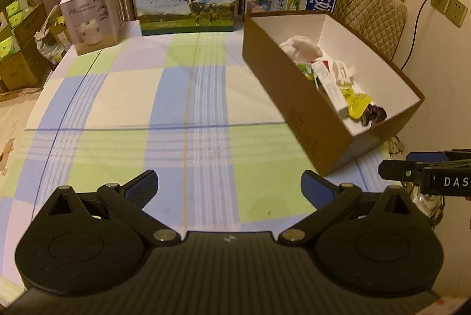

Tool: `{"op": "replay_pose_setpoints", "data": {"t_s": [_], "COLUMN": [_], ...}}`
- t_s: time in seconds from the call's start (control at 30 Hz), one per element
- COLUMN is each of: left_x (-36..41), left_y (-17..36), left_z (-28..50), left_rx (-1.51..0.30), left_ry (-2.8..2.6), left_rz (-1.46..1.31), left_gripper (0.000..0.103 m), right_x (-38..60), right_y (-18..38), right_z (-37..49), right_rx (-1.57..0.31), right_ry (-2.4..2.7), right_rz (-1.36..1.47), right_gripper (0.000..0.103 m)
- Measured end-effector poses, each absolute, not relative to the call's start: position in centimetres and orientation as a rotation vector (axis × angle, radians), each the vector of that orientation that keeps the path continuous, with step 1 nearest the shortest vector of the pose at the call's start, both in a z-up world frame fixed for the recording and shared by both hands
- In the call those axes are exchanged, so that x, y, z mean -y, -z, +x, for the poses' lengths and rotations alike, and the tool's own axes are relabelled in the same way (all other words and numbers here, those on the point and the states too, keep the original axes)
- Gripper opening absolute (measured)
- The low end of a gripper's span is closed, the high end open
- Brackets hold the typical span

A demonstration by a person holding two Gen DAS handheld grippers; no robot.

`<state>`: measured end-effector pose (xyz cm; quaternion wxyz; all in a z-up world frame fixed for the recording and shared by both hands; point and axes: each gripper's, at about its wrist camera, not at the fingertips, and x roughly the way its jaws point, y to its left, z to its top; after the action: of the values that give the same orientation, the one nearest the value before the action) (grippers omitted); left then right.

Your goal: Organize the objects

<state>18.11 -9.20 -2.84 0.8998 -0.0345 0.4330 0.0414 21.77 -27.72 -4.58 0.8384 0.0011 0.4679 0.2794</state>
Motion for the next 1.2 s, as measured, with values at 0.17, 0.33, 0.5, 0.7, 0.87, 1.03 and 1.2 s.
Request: {"op": "replay_pose_setpoints", "data": {"t_s": [0.17,0.33,0.5,0.7,0.87,1.03,1.2], "left_x": [7.1,4.9,3.0,1.4,0.3,-0.6,-1.2], "left_y": [3.1,3.2,3.4,3.6,3.6,3.6,3.8], "left_z": [15.4,13.2,11.3,9.3,7.7,6.3,5.1], "left_rx": [-0.912,-0.922,-0.935,-0.944,-0.945,-0.943,-0.944], "left_ry": [-0.076,-0.078,-0.069,-0.060,-0.058,-0.061,-0.063], "left_rz": [-0.082,-0.088,-0.091,-0.092,-0.094,-0.096,-0.098], "left_gripper": [0.102,0.102,0.102,0.102,0.102,0.102,0.102], "right_x": [25.6,24.0,22.5,21.1,20.1,19.3,18.9], "right_y": [4.7,4.8,5.0,5.3,5.3,5.3,5.3], "right_z": [18.8,16.1,14.0,11.8,10.3,9.0,8.0], "right_rx": [-0.997,-1.003,-1.013,-1.018,-1.016,-1.010,-1.006], "right_ry": [-0.588,-0.582,-0.573,-0.567,-0.570,-0.571,-0.568], "right_rz": [-0.009,-0.022,-0.020,-0.026,-0.032,-0.036,-0.037], "right_gripper": [0.064,0.064,0.064,0.064,0.064,0.064,0.064]}}
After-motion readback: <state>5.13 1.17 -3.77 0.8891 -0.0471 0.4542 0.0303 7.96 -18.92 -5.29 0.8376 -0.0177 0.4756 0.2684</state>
